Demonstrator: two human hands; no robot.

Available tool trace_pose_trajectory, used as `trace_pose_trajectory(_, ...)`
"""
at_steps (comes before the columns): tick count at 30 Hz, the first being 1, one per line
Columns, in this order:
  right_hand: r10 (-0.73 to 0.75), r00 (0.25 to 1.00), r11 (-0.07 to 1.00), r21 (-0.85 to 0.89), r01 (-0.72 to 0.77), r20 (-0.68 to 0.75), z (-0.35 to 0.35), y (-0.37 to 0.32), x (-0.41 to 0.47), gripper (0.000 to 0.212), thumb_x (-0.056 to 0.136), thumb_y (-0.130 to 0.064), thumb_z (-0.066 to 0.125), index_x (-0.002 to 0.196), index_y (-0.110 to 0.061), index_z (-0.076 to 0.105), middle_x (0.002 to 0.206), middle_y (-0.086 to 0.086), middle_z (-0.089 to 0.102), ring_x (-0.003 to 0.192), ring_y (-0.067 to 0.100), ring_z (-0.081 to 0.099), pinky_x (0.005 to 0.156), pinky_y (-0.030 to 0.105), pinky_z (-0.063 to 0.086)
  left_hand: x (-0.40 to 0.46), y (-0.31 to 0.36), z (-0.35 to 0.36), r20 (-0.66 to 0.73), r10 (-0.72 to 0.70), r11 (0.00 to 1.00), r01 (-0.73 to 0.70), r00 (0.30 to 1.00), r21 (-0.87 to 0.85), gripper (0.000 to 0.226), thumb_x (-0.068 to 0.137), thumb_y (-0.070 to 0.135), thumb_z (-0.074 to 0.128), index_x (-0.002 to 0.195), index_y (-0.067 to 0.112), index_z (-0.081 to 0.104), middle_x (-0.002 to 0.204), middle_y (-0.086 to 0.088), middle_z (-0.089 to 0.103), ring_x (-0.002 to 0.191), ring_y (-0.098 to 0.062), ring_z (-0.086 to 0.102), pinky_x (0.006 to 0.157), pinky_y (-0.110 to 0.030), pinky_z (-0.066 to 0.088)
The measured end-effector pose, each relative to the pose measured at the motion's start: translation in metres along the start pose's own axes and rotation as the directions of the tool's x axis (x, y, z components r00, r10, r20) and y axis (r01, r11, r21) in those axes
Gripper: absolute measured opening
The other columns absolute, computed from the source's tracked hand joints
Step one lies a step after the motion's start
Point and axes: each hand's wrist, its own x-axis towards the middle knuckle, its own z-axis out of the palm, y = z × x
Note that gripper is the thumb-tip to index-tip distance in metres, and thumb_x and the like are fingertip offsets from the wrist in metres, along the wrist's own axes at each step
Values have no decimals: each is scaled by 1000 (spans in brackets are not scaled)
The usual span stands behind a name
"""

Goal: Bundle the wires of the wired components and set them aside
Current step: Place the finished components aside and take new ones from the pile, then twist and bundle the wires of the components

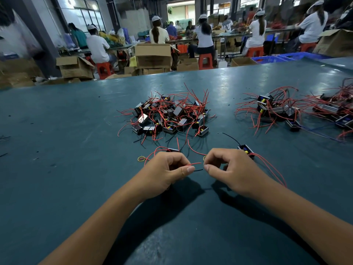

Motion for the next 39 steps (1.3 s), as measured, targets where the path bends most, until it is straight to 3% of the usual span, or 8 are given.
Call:
trace_pose_trajectory(10, 3, 987, 1000, -9, -1, 161, -6, 8, 3, 16, 95, -23, 63, 80, -29, 58, 65, -15, 58, 58, 1, 49, 57, 12, 38, -1, -3, -3, 10, 12, 999, -12, 1000, 44, 20, 95, 25, 67, 83, 9, 66, 62, 10, 52, 57, -7, 41, 53, -19, 34)
trace_pose_trajectory(14, 14, 992, 996, -86, -4, 123, -10, 11, 4, 16, 94, -20, 63, 80, -25, 58, 64, -13, 57, 57, 2, 49, 56, 12, 37, 0, -4, -2, 7, 15, 998, -15, 1000, 62, 20, 95, 25, 67, 82, 9, 66, 62, 9, 54, 56, -6, 43, 53, -18, 35)
trace_pose_trajectory(20, -37, 997, 999, -24, 39, 70, -7, 6, 4, 4, 90, -25, 70, 88, -24, 66, 79, -14, 68, 74, 3, 63, 64, 8, 41, 0, -4, -3, 24, 20, 998, -21, 1000, 61, 18, 95, 23, 68, 80, 14, 65, 60, 13, 53, 54, -4, 42, 52, -17, 34)
trace_pose_trajectory(27, -102, 990, 994, -26, 105, 101, -4, 4, 2, 8, 91, -28, 65, 83, -28, 62, 74, -13, 64, 67, 3, 57, 58, 9, 37, -1, -4, -4, 59, 25, 998, -28, 998, 50, 16, 92, 29, 71, 87, 14, 66, 71, 3, 58, 63, -14, 49, 60, -30, 41)
trace_pose_trajectory(31, -99, 992, 995, -25, 101, 77, -4, 4, 2, 8, 89, -27, 67, 81, -27, 65, 72, -13, 64, 64, 2, 56, 56, 12, 40, 4, -3, -7, -123, 41, 999, -40, 992, 13, 25, 91, 37, 69, 108, 19, 66, 101, 3, 72, 95, -15, 67, 83, -24, 52)
trace_pose_trajectory(33, -95, 994, 995, -26, 96, 62, -5, 5, 2, 9, 89, -29, 67, 80, -26, 66, 74, -10, 66, 67, 4, 59, 59, 15, 43, 6, -4, -11, -219, 35, 999, -28, 975, 35, 16, 94, 29, 67, 106, 18, 66, 99, 1, 73, 94, -11, 68, 82, -24, 51)
trace_pose_trajectory(35, -101, 992, 995, -18, 103, 73, -5, 5, 1, 11, 89, -30, 66, 80, -25, 66, 74, -8, 66, 67, 6, 59, 61, 17, 44, 7, -8, -15, -288, 57, 987, -10, 956, 163, 8, 96, 21, 66, 104, 21, 66, 95, 5, 72, 92, -6, 67, 81, -25, 52)
trace_pose_trajectory(39, -104, 991, 994, 21, 103, 88, -4, 4, -1, 12, 91, -30, 65, 81, -22, 67, 74, -4, 65, 66, 7, 57, 61, 20, 43, 7, -12, -18, -341, 95, 955, 11, 935, 297, 7, 97, 19, 64, 103, 21, 65, 96, 11, 68, 91, -1, 63, 80, -17, 50)
